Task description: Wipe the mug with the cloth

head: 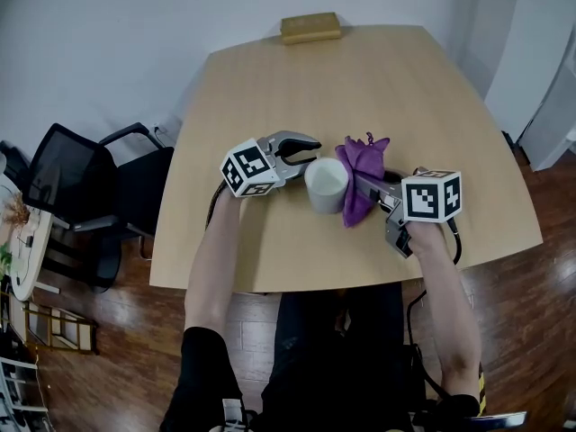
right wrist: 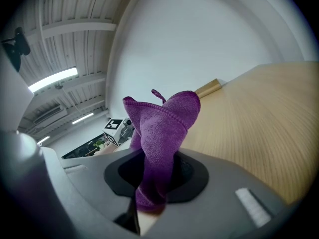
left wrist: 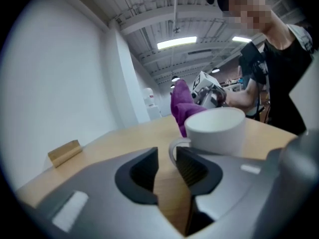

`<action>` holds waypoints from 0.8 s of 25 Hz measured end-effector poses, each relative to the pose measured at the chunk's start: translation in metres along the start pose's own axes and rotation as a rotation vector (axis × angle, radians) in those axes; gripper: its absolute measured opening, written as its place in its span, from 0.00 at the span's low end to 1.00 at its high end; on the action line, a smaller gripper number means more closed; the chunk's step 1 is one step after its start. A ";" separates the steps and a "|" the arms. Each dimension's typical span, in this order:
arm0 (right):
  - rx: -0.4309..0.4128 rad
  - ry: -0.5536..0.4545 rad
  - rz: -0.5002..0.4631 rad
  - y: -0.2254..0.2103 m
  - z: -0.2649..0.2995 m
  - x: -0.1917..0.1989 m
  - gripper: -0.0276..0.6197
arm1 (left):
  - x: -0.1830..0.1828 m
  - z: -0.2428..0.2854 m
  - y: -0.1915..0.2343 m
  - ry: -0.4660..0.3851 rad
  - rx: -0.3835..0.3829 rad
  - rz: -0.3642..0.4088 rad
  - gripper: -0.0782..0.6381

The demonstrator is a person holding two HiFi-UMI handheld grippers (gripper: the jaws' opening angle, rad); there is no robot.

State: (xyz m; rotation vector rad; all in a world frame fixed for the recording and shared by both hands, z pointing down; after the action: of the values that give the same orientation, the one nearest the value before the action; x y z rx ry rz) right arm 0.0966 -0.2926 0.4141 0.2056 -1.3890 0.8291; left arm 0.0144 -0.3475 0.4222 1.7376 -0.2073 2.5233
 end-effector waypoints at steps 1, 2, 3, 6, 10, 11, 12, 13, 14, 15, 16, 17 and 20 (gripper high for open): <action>0.005 -0.003 -0.001 0.000 0.000 0.000 0.18 | -0.002 0.001 -0.001 -0.014 -0.002 -0.012 0.26; 0.010 -0.009 -0.001 -0.001 0.000 -0.001 0.18 | -0.004 0.001 -0.003 -0.030 -0.009 -0.025 0.21; 0.013 -0.019 0.002 -0.001 -0.001 -0.001 0.18 | -0.007 0.000 -0.004 -0.050 -0.020 -0.037 0.19; -0.008 -0.071 0.027 0.003 -0.003 -0.004 0.18 | -0.018 -0.010 -0.011 -0.138 -0.044 -0.050 0.18; -0.070 -0.187 0.102 0.011 -0.020 -0.015 0.18 | -0.052 -0.038 -0.038 -0.338 0.011 -0.018 0.18; -0.078 -0.223 0.106 0.012 -0.029 -0.023 0.18 | -0.063 -0.049 -0.046 -0.414 0.049 -0.007 0.18; -0.087 -0.257 0.090 0.016 -0.037 -0.034 0.18 | -0.073 -0.059 -0.054 -0.484 0.091 0.000 0.18; -0.101 -0.286 0.051 0.025 -0.044 -0.049 0.18 | -0.081 -0.069 -0.061 -0.541 0.132 0.006 0.17; -0.121 -0.307 -0.010 0.039 -0.049 -0.064 0.18 | -0.087 -0.077 -0.067 -0.584 0.167 0.013 0.17; -0.146 -0.319 -0.087 0.059 -0.052 -0.078 0.18 | -0.089 -0.082 -0.072 -0.613 0.194 0.023 0.17; -0.173 -0.318 -0.173 0.081 -0.052 -0.090 0.18 | -0.089 -0.086 -0.076 -0.631 0.214 0.035 0.18; -0.195 -0.307 -0.257 0.105 -0.050 -0.098 0.18 | -0.089 -0.088 -0.080 -0.641 0.229 0.048 0.18; -0.197 -0.220 -0.475 0.157 -0.036 -0.101 0.18 | -0.097 -0.089 -0.098 -0.659 0.265 0.092 0.18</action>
State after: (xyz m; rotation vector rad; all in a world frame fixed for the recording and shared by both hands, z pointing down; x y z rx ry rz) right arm 0.0312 -0.2001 0.2615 0.4634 -1.5334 0.2792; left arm -0.0199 -0.2357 0.3078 2.6721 0.0221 2.0039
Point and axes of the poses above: the fingertips, and each gripper's own axes: z forward along the fingers, y to its left, x out of its underside, the point moved 2 cm from there along -z, backward along the fingers, and after that the axes turned 12 degrees about -z, right-handed, at the moved point
